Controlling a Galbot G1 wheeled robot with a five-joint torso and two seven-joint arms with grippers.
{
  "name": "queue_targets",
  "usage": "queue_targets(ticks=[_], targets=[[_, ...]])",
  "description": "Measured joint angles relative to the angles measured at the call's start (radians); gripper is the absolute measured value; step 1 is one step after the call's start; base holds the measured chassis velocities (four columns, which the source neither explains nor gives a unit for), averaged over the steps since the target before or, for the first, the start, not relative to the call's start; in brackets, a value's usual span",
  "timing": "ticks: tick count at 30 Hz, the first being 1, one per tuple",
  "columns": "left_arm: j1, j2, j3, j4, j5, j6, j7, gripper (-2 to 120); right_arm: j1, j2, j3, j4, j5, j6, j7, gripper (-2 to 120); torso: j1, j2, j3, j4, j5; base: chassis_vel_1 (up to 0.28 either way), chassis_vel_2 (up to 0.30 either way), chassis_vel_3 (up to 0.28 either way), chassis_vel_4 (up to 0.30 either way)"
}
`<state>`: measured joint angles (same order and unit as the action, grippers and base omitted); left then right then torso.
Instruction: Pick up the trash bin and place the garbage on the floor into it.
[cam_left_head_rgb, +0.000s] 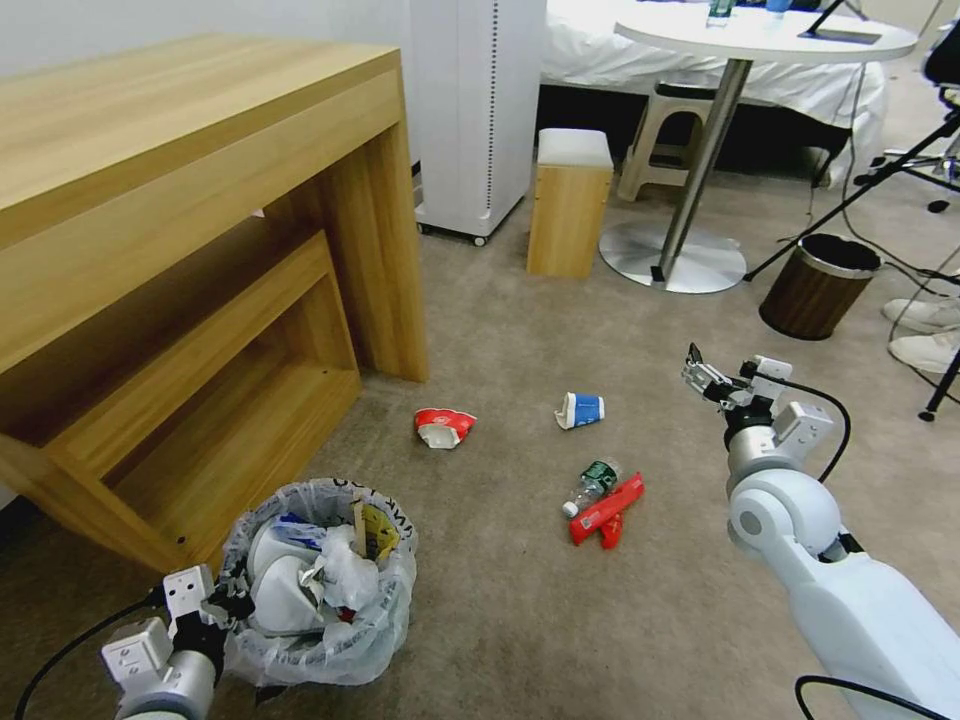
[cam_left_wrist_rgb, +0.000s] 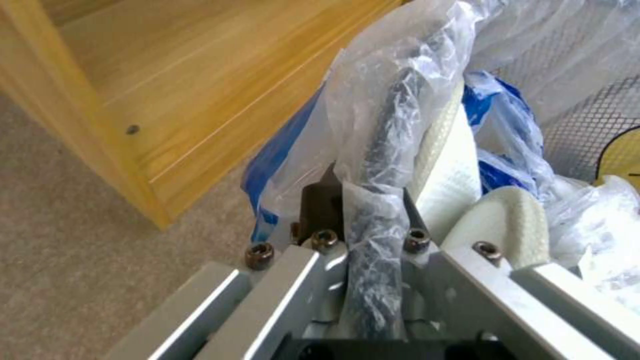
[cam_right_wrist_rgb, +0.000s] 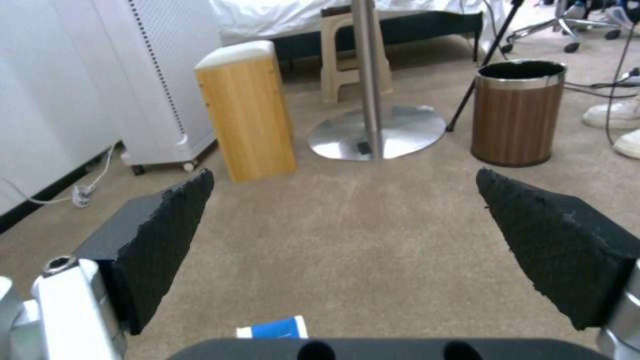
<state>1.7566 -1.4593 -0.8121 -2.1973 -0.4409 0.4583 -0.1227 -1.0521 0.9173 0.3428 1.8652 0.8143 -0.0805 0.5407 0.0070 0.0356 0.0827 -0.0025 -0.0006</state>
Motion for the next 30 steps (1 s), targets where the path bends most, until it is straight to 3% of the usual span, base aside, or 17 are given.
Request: queue_targets(ticks=[20,30], targets=[[-0.001,0.014,-0.001,0.006,-0.016,0.014,-0.006,1,0.008,0.015,-0.028,-0.014,0.002,0.001,-0.007,100,0.0,0.0,0.0,0.0001,-0.0001,0.0,0.0,0.0,0.0],[0.002,0.013,-0.001,0.003,-0.013,0.014,-0.007,1,-0.008,0.015,-0.017,0.007,0.015,-0.018,-0.007,93,0.0,0.0,0.0,0.0,-0.0001,-0.011,0.004,0.009,-0.011]])
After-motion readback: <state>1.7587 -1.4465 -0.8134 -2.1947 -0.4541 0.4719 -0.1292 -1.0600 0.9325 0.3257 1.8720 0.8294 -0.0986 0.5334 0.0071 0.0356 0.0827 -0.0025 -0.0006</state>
